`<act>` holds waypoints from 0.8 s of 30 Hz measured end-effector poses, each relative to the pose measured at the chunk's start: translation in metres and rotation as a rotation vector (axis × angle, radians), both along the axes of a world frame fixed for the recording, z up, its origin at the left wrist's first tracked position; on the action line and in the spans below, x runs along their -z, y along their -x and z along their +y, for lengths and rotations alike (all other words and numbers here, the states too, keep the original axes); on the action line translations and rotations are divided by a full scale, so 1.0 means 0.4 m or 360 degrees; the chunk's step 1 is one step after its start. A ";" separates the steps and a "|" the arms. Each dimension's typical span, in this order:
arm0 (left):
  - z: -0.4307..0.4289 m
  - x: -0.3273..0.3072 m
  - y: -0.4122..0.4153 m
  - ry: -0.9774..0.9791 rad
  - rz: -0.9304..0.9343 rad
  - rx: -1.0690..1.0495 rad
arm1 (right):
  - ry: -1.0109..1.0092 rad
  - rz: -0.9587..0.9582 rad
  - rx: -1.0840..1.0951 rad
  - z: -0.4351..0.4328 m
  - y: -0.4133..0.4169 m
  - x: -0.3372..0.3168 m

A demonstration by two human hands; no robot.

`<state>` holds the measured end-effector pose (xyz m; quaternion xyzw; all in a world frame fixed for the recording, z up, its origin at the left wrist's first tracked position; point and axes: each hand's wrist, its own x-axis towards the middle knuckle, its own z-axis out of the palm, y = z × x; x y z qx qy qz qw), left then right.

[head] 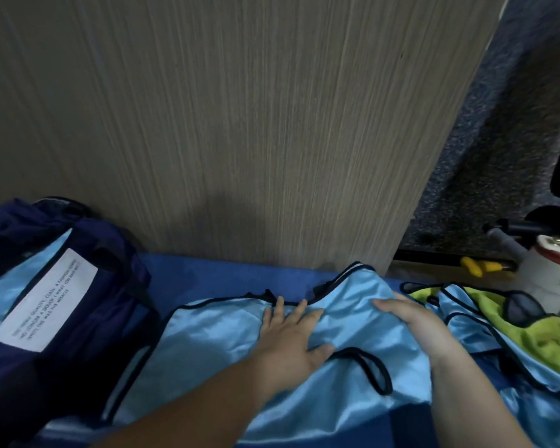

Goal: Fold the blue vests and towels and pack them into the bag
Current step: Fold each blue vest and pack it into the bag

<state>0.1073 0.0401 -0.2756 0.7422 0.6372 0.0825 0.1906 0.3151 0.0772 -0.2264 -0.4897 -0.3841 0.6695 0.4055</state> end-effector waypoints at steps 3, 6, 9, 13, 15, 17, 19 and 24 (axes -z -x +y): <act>0.003 -0.029 -0.020 -0.0032 -0.0101 0.0034 | 0.0036 0.0227 0.0031 -0.009 -0.022 -0.031; 0.009 -0.058 -0.024 -0.0102 -0.0357 -0.0045 | 0.0038 0.0365 -0.0069 -0.027 -0.021 -0.061; 0.005 -0.091 -0.028 -0.0144 -0.0949 -0.0239 | 0.0013 0.0358 -0.0196 -0.031 0.002 -0.066; -0.002 -0.135 -0.034 0.0098 -0.1502 -0.0289 | -0.0119 0.0197 -0.0359 -0.020 0.043 -0.049; 0.002 -0.144 -0.042 0.0272 -0.1709 -0.0260 | -0.0200 0.0145 -0.0430 -0.032 0.075 -0.049; 0.007 -0.154 -0.049 0.0443 -0.1912 -0.0322 | -0.0212 0.0171 -0.0476 -0.052 0.110 -0.050; 0.013 -0.165 -0.051 0.0503 -0.1965 -0.0406 | -0.0241 0.0167 -0.0530 -0.068 0.137 -0.048; 0.028 -0.157 -0.046 0.0485 -0.1807 -0.0651 | -0.0337 -0.0160 -0.0669 -0.088 0.172 -0.032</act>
